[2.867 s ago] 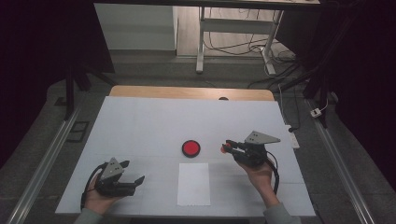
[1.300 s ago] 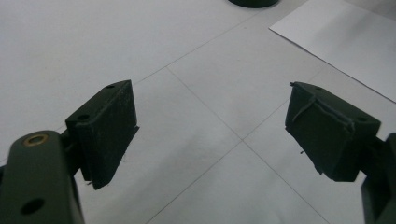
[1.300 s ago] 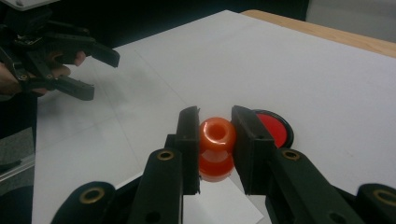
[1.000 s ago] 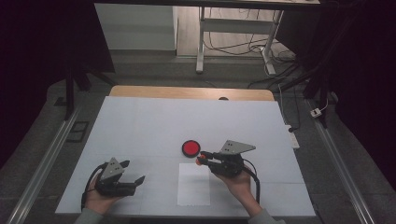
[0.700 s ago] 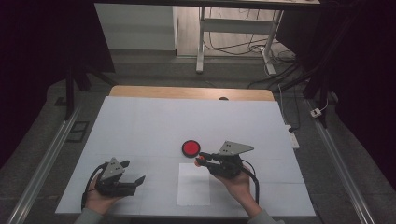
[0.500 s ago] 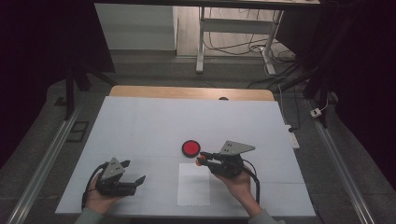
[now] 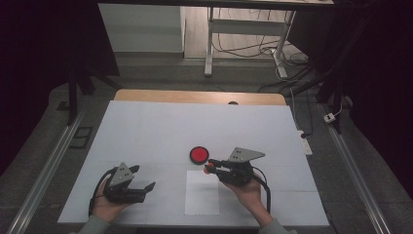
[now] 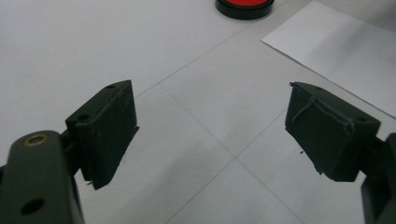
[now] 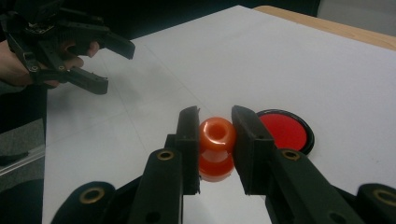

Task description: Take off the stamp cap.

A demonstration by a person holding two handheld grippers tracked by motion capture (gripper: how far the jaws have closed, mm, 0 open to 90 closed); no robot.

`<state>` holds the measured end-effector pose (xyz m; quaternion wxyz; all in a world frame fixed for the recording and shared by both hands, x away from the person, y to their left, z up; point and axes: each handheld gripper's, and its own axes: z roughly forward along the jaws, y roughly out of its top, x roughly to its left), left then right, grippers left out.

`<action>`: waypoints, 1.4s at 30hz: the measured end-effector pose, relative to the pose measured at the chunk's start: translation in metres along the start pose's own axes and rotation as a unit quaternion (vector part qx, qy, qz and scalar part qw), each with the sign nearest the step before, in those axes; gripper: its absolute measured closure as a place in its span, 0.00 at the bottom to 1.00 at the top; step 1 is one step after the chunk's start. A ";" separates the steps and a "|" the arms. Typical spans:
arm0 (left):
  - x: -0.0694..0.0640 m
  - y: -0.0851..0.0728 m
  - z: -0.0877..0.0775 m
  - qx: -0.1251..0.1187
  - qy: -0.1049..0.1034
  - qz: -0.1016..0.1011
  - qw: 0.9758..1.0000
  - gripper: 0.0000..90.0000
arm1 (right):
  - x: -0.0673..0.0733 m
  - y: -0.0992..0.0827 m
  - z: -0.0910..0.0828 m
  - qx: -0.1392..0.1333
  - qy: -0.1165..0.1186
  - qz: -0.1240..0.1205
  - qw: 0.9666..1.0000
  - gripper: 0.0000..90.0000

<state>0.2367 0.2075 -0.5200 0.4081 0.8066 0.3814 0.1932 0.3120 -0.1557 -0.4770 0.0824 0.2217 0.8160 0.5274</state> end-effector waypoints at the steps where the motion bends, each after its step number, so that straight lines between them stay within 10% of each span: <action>1: -0.002 0.003 0.001 -0.001 -0.002 0.004 1.000 0.19 | 0.000 0.000 0.000 0.000 0.000 0.000 1.000 0.80; 42: -0.051 0.068 0.056 -0.011 -0.086 0.058 0.995 0.20 | 0.002 0.004 -0.002 -0.011 0.000 -0.005 1.000 0.80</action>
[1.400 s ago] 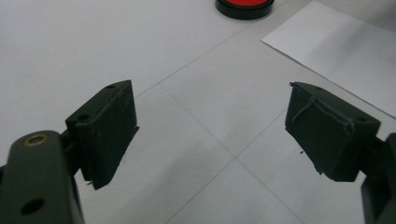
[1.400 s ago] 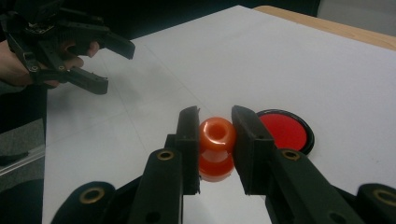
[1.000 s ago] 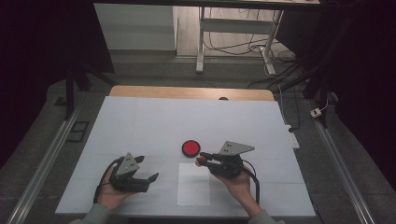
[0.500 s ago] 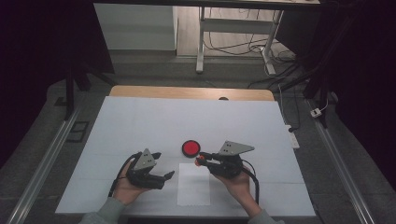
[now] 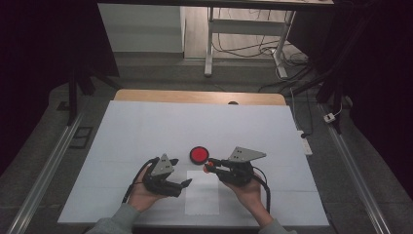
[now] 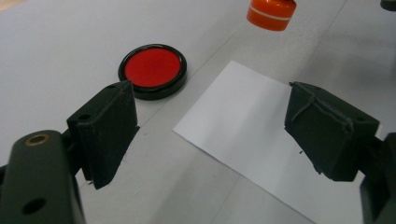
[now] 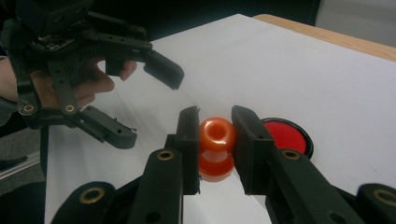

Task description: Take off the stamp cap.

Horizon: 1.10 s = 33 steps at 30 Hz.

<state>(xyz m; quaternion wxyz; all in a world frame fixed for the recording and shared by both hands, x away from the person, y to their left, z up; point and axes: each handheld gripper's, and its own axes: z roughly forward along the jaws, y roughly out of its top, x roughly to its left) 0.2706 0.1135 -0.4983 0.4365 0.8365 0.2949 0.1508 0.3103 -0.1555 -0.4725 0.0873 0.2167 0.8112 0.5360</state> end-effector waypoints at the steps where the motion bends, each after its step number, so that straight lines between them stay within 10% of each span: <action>1: 0.000 0.001 0.001 0.002 -0.001 0.002 1.000 0.19 | 0.000 0.000 0.000 0.000 -0.001 0.000 1.000 0.80; 33: -0.016 0.017 0.034 0.012 -0.024 0.019 0.999 0.21 | 0.001 0.000 0.001 -0.001 0.001 -0.003 1.000 0.80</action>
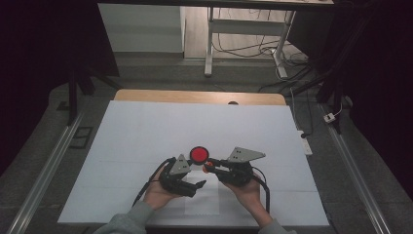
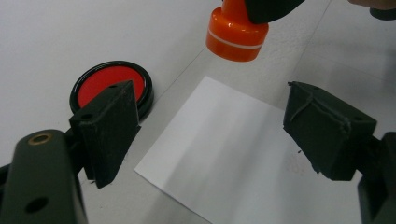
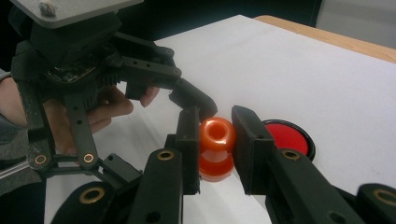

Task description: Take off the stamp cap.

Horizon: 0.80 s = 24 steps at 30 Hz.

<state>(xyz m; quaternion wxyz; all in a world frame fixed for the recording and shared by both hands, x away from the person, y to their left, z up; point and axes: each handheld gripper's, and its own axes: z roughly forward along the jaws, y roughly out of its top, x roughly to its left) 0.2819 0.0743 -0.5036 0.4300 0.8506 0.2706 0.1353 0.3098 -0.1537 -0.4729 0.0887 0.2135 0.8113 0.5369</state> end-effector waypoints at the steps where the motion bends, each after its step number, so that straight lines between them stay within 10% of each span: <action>1: 0.000 0.000 0.001 0.000 0.000 0.001 1.000 0.21 | 0.000 0.000 0.000 0.000 0.000 0.000 1.000 0.80; 24: -0.008 0.009 0.013 -0.002 0.003 0.005 1.000 0.27 | 0.002 -0.001 0.002 0.000 0.002 -0.001 1.000 0.80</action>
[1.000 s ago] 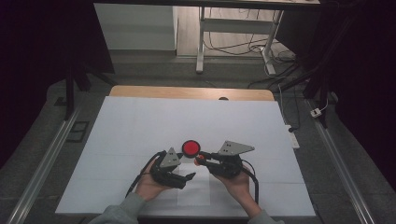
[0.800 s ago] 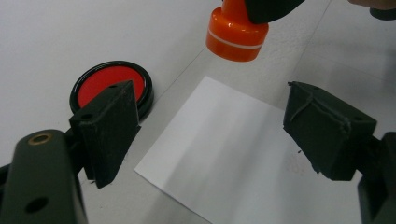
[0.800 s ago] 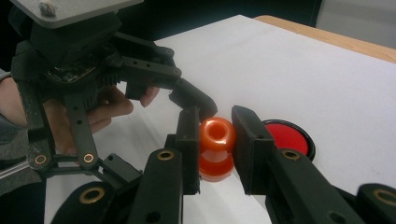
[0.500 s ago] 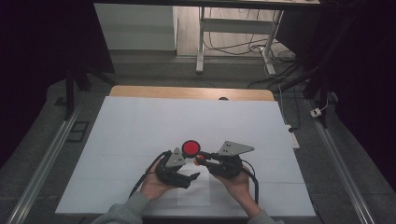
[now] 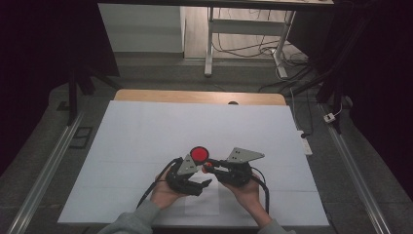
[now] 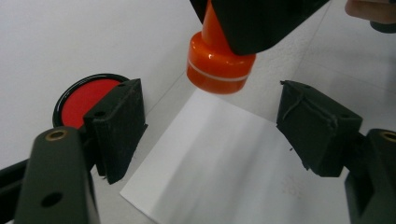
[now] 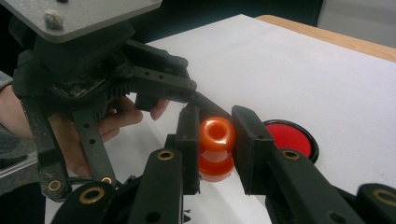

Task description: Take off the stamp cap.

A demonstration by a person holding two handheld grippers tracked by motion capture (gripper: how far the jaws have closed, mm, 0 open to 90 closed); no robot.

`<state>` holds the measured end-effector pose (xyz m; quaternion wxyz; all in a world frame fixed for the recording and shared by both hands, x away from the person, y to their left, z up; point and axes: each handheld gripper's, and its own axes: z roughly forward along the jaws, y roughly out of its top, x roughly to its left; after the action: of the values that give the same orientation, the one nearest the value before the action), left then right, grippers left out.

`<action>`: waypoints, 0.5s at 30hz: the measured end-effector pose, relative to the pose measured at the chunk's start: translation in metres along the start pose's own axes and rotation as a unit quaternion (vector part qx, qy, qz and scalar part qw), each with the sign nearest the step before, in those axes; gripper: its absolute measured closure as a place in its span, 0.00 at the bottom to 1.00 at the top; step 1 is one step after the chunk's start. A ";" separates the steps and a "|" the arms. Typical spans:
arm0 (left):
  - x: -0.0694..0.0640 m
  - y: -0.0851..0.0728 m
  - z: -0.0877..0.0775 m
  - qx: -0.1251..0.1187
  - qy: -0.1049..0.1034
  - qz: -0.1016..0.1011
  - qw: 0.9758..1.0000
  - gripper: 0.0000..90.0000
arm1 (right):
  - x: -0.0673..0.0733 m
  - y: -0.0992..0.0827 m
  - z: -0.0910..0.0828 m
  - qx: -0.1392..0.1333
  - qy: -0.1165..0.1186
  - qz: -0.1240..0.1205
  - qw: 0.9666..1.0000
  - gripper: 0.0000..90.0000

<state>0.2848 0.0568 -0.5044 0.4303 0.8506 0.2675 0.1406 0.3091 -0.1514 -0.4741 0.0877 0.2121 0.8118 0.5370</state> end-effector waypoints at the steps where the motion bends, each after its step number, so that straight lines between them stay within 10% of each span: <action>1: 0.000 0.000 0.000 -0.001 0.001 0.000 1.000 0.28 | 0.000 0.000 0.000 0.000 0.000 0.000 1.000 0.80; 15: -0.002 0.003 0.001 -0.010 0.011 0.007 1.000 0.43 | -0.001 -0.001 0.000 0.001 -0.002 0.000 1.000 0.80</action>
<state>0.2842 0.0534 -0.5029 0.4345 0.8467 0.2650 0.1554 0.3096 -0.1524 -0.4752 0.0888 0.2131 0.8121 0.5359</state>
